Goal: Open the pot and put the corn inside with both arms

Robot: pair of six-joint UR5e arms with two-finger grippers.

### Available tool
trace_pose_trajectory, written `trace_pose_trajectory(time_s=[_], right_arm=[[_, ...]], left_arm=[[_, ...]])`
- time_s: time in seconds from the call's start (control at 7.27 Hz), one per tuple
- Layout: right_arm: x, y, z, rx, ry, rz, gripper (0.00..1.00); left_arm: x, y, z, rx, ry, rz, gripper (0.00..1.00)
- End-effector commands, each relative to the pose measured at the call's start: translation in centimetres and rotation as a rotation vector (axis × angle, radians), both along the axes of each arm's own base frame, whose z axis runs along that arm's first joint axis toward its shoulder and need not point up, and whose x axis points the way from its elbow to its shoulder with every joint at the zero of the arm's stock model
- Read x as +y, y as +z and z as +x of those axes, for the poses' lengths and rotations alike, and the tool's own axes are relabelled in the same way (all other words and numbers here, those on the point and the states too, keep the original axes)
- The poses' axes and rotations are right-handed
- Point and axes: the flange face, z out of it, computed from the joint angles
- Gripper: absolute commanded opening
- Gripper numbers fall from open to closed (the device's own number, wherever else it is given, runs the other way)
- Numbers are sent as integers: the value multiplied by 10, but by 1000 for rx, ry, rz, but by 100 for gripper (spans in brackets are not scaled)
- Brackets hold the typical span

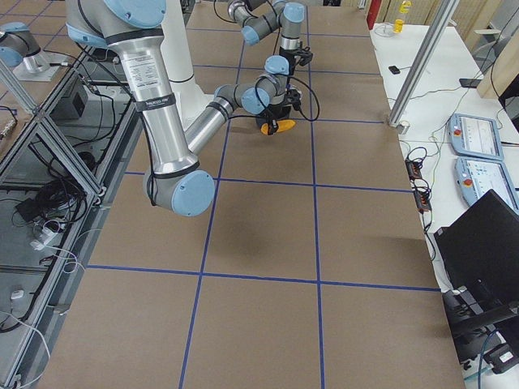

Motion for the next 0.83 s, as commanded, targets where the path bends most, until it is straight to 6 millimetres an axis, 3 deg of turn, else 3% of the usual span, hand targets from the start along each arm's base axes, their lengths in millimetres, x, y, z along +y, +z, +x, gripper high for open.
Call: trace_pose_trajectory(time_s=[0.0, 0.28, 0.41, 0.55, 0.69], right_arm=[[-6, -45, -36, -47, -30, 40, 25], [-13, -91, -87, -73, -63, 65, 27], [-9, -110, -104, -88, -78, 82, 39], [-1, -115, -115, -79, -68, 114, 59], [9, -117, -125, -67, -46, 121, 96]], left_arm=[[-31, 38, -70, 15, -8, 25, 54], [-70, 79, -130, 9, 3, 63, 54], [-75, 95, -148, 6, 2, 70, 54], [-77, 115, -163, -8, 9, 86, 54], [-86, 144, -186, -32, 19, 117, 54]])
